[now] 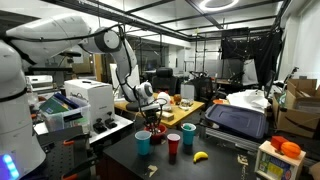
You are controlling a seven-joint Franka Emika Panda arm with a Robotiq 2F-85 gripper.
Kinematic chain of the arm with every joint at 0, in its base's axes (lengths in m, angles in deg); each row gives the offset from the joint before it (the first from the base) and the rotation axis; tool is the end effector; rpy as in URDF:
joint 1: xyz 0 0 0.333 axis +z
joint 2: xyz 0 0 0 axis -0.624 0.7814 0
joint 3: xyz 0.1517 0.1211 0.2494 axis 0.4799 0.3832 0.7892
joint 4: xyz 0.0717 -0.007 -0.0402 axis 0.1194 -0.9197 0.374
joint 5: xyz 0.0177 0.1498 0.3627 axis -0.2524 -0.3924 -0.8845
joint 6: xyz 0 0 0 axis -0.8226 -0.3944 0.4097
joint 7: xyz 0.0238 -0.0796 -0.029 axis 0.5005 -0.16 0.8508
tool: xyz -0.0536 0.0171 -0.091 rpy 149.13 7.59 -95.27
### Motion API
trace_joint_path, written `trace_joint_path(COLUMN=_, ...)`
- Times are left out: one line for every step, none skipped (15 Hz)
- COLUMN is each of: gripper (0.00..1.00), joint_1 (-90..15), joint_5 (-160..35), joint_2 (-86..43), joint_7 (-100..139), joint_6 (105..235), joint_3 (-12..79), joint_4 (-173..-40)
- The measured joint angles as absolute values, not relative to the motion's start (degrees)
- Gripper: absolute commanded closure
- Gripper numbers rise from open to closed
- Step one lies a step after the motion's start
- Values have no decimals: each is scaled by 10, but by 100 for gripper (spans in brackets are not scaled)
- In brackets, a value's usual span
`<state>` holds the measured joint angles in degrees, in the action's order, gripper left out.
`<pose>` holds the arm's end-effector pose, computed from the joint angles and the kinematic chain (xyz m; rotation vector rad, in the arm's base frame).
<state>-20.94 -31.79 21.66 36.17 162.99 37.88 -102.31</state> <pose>0.6137 0.1816 0.0136 2.3952 1.2558 -0.4350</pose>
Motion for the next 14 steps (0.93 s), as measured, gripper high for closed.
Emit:
trace_joint_path(gripper=97, joint_1=-210, joint_5=-318, joint_2=217, joint_7=362, joint_6=1631, joint_3=379, joint_4=-1023)
trace_joint_path(gripper=97, joint_1=-210, joint_5=-318, joint_2=217, joint_7=362, joint_6=1631, joint_3=379, joint_4=-1022)
trace_joint_path(gripper=97, joint_1=-210, joint_5=-318, joint_2=217, joint_7=362, joint_6=1632, joint_3=379, joint_4=-1022)
trace_joint_path(gripper=97, joint_1=-211, joint_5=-318, joint_2=217, joint_7=362, joint_6=1632, joint_3=379, joint_4=-1021)
trace_joint_path(gripper=97, joint_1=-211, joint_5=-318, joint_2=217, joint_7=361, joint_6=1632, joint_3=379, joint_4=-1021)
trace_joint_path(gripper=97, joint_1=-211, joint_5=-318, joint_2=217, joint_7=361, joint_6=1632, joint_3=379, joint_4=-1020)
trace_joint_path(gripper=97, joint_1=-211, joint_5=-318, joint_2=217, joint_7=361, joint_6=1632, joint_3=379, joint_4=-1020)
trace_joint_path(gripper=97, joint_1=-212, joint_5=-318, joint_2=217, joint_7=361, joint_6=1633, joint_3=379, joint_4=-1019)
trace_joint_path(gripper=97, joint_1=-212, joint_5=-318, joint_2=217, joint_7=361, joint_6=1633, joint_3=378, joint_4=-1018)
trace_joint_path(gripper=97, joint_1=-212, joint_5=-318, joint_2=217, joint_7=361, joint_6=1633, joint_3=378, joint_4=-1017)
trace_joint_path(gripper=97, joint_1=-212, joint_5=-318, joint_2=217, joint_7=361, joint_6=1633, joint_3=378, joint_4=-1016)
trace_joint_path(gripper=97, joint_1=-212, joint_5=-318, joint_2=217, joint_7=361, joint_6=1633, joint_3=377, joint_4=-1015)
trace_joint_path(gripper=97, joint_1=-212, joint_5=-318, joint_2=217, joint_7=361, joint_6=1633, joint_3=377, joint_4=-1014)
trace_joint_path(gripper=97, joint_1=-212, joint_5=-318, joint_2=217, joint_7=361, joint_6=1633, joint_3=378, joint_4=-1013)
